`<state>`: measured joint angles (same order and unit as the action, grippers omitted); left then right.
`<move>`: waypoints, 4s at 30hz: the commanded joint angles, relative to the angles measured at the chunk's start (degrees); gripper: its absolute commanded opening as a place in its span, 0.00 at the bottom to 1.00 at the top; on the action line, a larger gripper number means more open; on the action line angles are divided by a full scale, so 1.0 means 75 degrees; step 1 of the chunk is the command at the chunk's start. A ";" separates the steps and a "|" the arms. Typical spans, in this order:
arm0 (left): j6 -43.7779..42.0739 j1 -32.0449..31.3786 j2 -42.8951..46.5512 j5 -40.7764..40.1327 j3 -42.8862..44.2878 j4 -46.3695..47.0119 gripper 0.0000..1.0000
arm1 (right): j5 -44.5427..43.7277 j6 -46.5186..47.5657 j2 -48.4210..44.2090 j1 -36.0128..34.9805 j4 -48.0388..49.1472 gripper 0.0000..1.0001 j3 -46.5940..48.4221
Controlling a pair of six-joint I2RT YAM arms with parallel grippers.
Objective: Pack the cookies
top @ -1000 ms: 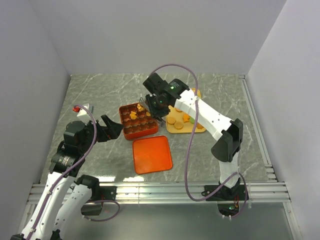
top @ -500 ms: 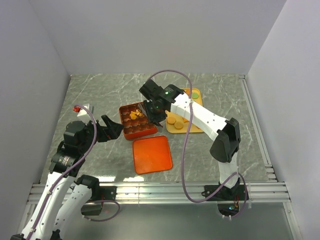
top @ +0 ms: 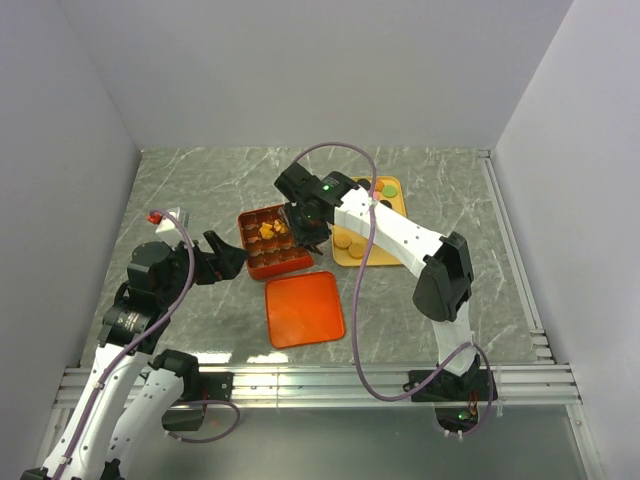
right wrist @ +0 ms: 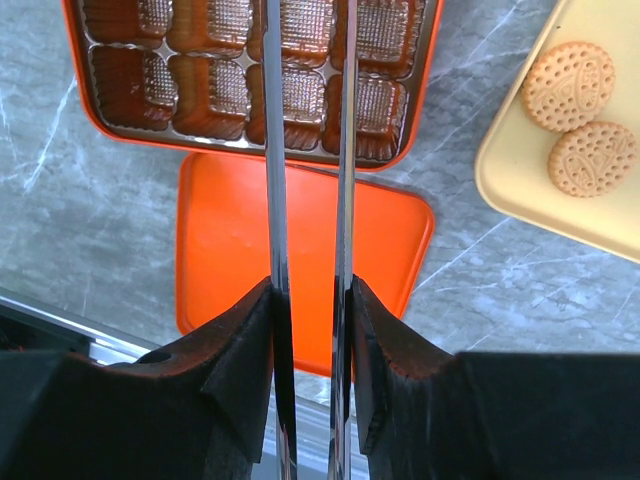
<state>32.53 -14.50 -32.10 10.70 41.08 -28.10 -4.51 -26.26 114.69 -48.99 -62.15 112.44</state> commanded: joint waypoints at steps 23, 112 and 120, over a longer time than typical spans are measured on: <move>-0.0142 -0.0140 -0.0033 0.0167 0.0148 0.0278 0.99 | -0.0207 -0.0260 0.0246 -0.0054 0.0259 0.42 0.0605; -0.0049 -0.0316 -0.0103 -0.0149 0.0159 0.0207 0.99 | -0.0370 -0.0120 -0.0292 0.0145 -0.0303 0.43 0.1800; -0.0061 -0.0316 -0.0091 -0.0137 0.0159 0.0219 0.99 | -0.0640 0.0196 -0.1311 0.1408 0.0200 0.43 -0.0003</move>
<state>32.36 -16.60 -32.84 9.65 41.08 -28.10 -6.37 -26.39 109.86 -43.29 -62.08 115.35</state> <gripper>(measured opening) 0.995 0.440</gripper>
